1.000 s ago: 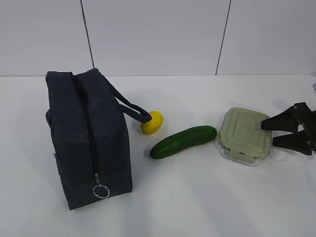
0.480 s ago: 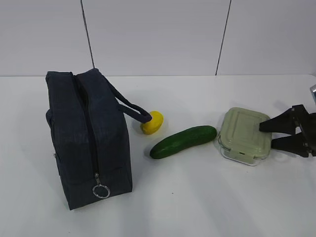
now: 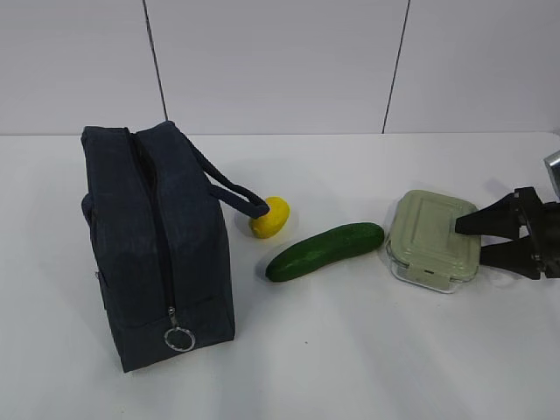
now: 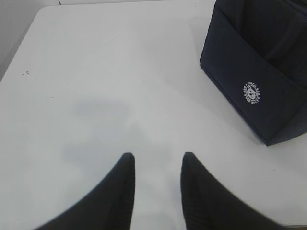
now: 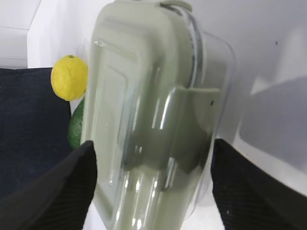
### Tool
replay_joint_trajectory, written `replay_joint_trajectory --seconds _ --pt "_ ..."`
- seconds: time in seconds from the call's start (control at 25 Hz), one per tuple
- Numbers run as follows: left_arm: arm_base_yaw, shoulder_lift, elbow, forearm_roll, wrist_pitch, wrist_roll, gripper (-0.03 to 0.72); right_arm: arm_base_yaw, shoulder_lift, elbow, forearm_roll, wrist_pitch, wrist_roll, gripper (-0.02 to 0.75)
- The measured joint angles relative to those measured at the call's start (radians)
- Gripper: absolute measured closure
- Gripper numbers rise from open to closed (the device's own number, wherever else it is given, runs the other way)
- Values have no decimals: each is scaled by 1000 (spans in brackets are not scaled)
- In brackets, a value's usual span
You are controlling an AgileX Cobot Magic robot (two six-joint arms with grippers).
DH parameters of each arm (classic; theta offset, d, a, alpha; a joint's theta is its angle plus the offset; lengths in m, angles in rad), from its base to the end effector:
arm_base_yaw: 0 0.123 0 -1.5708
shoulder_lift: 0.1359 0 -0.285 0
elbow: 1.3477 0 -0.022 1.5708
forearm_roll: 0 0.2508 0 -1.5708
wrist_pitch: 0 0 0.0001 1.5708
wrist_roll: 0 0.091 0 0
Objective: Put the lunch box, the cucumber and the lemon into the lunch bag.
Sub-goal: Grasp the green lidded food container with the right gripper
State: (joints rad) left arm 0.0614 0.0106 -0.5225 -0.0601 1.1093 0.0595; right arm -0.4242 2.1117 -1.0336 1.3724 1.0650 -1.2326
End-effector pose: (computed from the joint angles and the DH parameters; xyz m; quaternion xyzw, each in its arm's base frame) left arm -0.0076 -0.0054 0.2798 0.0012 0.8623 0.0006 0.5064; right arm 0.3468 -0.0710 0.1020 0.1010 0.8600 0.4508 0.2165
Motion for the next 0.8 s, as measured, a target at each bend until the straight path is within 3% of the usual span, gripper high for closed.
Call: replay_joint_trajectory --seconds 0.8 --pt "0 0 0 0 0 0 453 0 2 0 17 0 -4 178"
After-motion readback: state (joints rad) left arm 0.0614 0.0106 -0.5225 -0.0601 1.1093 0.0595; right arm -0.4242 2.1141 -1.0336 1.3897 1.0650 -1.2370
